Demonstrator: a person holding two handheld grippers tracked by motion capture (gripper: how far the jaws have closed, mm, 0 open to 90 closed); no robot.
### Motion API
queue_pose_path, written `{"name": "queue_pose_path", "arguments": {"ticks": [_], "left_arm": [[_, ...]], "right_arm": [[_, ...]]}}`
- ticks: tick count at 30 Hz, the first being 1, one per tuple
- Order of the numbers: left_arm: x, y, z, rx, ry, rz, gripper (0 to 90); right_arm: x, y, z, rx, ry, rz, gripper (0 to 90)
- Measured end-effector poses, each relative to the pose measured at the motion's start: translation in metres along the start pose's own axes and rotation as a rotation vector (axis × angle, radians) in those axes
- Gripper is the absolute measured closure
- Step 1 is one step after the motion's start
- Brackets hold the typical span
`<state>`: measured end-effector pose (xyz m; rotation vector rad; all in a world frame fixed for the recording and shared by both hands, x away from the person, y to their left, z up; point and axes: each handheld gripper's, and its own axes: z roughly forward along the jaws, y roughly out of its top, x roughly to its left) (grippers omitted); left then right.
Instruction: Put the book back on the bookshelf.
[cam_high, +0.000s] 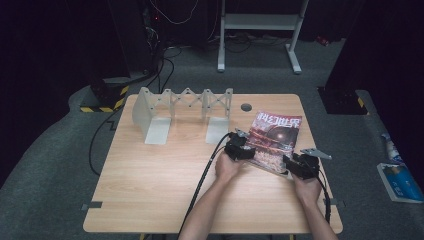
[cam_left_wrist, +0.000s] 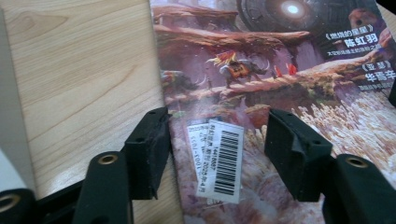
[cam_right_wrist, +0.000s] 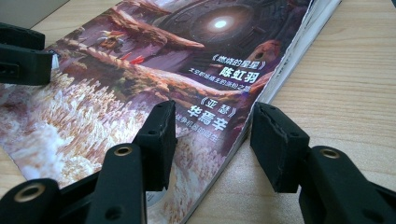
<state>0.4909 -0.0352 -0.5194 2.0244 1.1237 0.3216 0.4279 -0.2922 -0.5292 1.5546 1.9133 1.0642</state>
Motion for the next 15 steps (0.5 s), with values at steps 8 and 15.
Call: {"name": "queue_pose_path", "arguments": {"ticks": [8, 15], "left_arm": [[0.0001, 0.0002, 0.0002, 0.0, 0.002, 0.002, 39.8], [-0.0005, 0.0004, -0.0006, 0.007, 0.006, 0.007, 40.9]], "right_arm": [[-0.0002, 0.0003, 0.0001, 0.002, 0.003, 0.006, 51.0], [-0.0004, 0.0014, 0.0, 0.013, 0.005, 0.004, 51.3]]}}
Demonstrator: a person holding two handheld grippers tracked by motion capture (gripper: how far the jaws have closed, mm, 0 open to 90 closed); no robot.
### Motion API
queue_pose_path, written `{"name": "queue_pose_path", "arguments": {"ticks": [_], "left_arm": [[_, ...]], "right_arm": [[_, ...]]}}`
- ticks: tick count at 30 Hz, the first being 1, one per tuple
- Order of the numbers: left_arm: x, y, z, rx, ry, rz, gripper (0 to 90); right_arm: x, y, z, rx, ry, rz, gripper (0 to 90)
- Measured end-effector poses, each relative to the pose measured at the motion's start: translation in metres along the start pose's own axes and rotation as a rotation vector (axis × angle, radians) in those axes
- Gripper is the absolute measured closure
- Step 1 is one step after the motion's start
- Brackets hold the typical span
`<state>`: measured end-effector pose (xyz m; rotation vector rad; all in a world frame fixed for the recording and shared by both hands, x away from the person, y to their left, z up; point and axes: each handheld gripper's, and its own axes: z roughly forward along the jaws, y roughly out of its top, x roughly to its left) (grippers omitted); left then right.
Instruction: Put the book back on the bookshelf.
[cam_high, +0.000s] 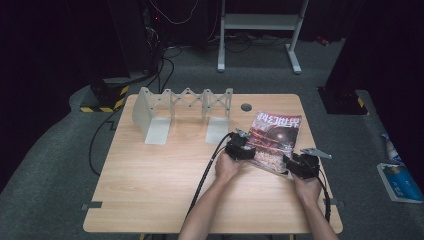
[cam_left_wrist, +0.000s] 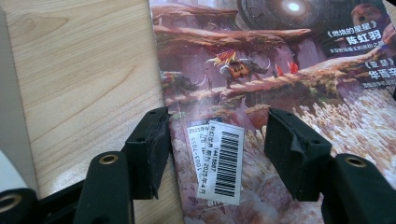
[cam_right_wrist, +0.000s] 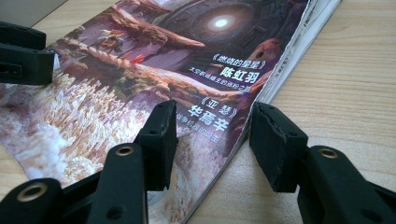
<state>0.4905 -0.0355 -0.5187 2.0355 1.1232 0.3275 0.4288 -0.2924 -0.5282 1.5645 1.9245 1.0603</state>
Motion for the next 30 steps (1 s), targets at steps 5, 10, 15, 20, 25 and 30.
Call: {"name": "queue_pose_path", "arguments": {"ticks": [5, 10, 15, 20, 25, 30], "left_arm": [[0.0, -0.001, -0.002, 0.008, -0.004, 0.004, 42.2], [-0.001, -0.004, -0.005, 0.006, -0.008, 0.01, 42.9], [-0.002, -0.007, -0.01, 0.016, -0.017, 0.011, 43.9], [-0.003, -0.012, -0.014, 0.016, -0.023, 0.025, 44.4], [-0.005, -0.016, -0.019, 0.024, -0.031, 0.041, 44.5], [-0.008, -0.02, -0.024, 0.037, -0.034, 0.048, 44.5]], "right_arm": [[0.0, 0.0, -0.001, 0.007, 0.005, -0.003, 51.4], [0.0, -0.001, -0.003, 0.013, 0.009, -0.006, 51.6], [0.002, -0.001, -0.006, 0.031, 0.013, -0.012, 51.7], [0.004, 0.0, -0.008, 0.048, 0.011, -0.037, 52.2], [0.005, -0.002, -0.011, 0.056, 0.019, -0.039, 52.2], [0.006, -0.004, -0.015, 0.067, 0.026, -0.05, 52.4]]}}
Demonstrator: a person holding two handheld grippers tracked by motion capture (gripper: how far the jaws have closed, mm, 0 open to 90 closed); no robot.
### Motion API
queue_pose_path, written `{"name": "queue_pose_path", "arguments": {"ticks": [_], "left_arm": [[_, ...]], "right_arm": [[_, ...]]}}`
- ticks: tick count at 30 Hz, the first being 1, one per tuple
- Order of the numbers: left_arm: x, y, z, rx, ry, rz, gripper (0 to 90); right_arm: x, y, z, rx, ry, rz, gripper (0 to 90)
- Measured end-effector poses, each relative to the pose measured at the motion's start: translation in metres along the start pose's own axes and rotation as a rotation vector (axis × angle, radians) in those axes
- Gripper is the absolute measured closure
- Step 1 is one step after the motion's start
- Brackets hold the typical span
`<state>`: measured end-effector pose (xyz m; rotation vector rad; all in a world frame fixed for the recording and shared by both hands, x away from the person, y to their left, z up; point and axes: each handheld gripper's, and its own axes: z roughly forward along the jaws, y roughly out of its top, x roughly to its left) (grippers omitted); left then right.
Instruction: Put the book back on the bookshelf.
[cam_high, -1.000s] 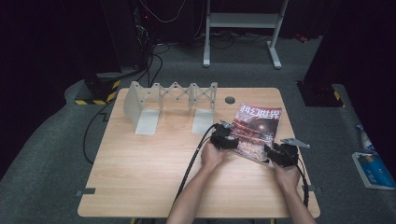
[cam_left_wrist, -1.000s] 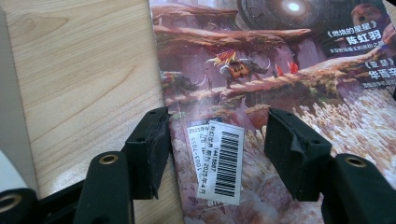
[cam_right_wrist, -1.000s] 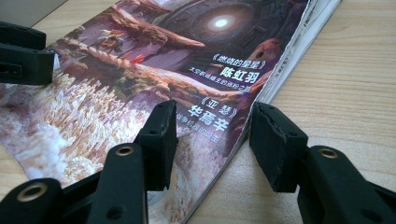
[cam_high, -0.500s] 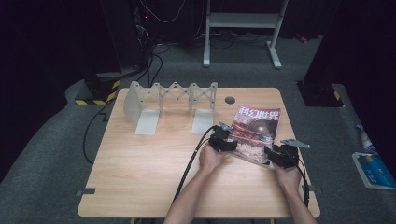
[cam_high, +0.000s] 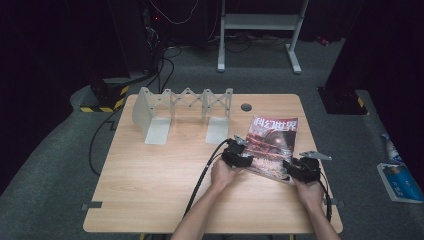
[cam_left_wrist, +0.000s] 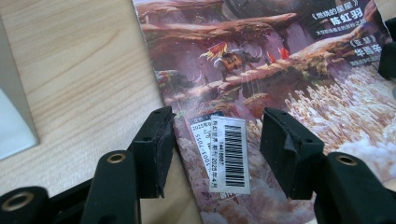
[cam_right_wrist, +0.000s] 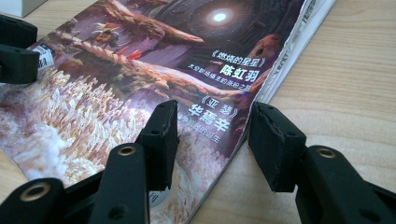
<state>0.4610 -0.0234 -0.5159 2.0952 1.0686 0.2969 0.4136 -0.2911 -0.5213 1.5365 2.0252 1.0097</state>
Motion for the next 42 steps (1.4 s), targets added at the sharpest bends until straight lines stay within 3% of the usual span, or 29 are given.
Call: {"name": "queue_pose_path", "arguments": {"ticks": [8, 14, 21, 42], "left_arm": [[-0.005, -0.006, -0.007, 0.02, -0.007, 0.003, 44.5], [-0.008, -0.013, -0.012, 0.008, -0.011, 0.01, 44.5], [-0.012, -0.02, -0.019, 0.007, -0.019, 0.013, 44.5], [-0.025, -0.048, -0.044, 0.001, -0.032, 0.017, 45.6]], "right_arm": [[0.003, -0.005, -0.006, 0.005, 0.013, -0.008, 52.5], [0.005, -0.008, -0.009, 0.009, 0.016, -0.02, 52.5], [0.012, -0.01, -0.015, 0.027, 0.001, -0.069, 53.2], [0.023, -0.028, -0.032, 0.027, 0.056, -0.077, 53.2]]}}
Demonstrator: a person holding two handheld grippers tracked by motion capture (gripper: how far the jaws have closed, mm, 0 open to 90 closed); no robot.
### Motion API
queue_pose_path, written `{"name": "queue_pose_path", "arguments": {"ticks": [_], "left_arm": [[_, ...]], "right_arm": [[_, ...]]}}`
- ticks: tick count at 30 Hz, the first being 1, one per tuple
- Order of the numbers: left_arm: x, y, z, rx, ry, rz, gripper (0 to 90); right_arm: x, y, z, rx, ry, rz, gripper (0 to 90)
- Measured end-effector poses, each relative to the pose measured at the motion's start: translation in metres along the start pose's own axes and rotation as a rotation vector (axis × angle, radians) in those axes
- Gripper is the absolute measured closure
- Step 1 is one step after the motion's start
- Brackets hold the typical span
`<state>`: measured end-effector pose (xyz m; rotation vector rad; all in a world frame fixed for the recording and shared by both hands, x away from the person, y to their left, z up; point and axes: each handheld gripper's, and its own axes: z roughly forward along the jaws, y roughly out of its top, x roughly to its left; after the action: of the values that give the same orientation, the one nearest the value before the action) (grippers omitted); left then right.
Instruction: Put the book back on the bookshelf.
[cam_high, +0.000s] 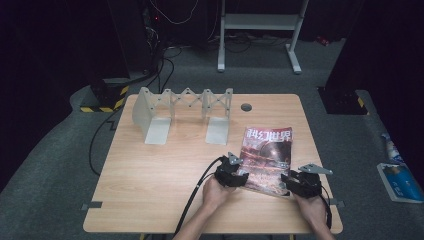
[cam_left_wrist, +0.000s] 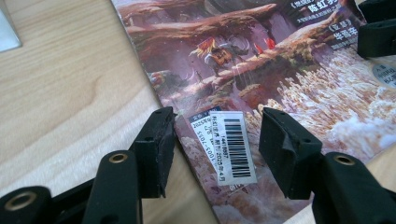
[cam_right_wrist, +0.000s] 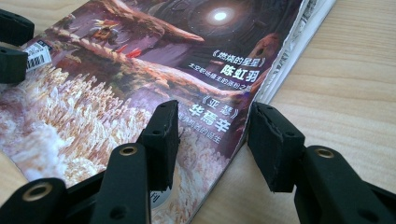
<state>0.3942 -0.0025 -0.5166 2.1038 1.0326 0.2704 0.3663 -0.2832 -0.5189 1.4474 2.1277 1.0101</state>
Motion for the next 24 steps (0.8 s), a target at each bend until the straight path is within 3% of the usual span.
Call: {"name": "queue_pose_path", "arguments": {"ticks": [24], "left_arm": [[-0.02, -0.033, -0.031, 0.007, -0.012, -0.003, 46.8]], "right_arm": [[0.019, -0.02, -0.02, 0.009, 0.049, -0.051, 53.3]]}}
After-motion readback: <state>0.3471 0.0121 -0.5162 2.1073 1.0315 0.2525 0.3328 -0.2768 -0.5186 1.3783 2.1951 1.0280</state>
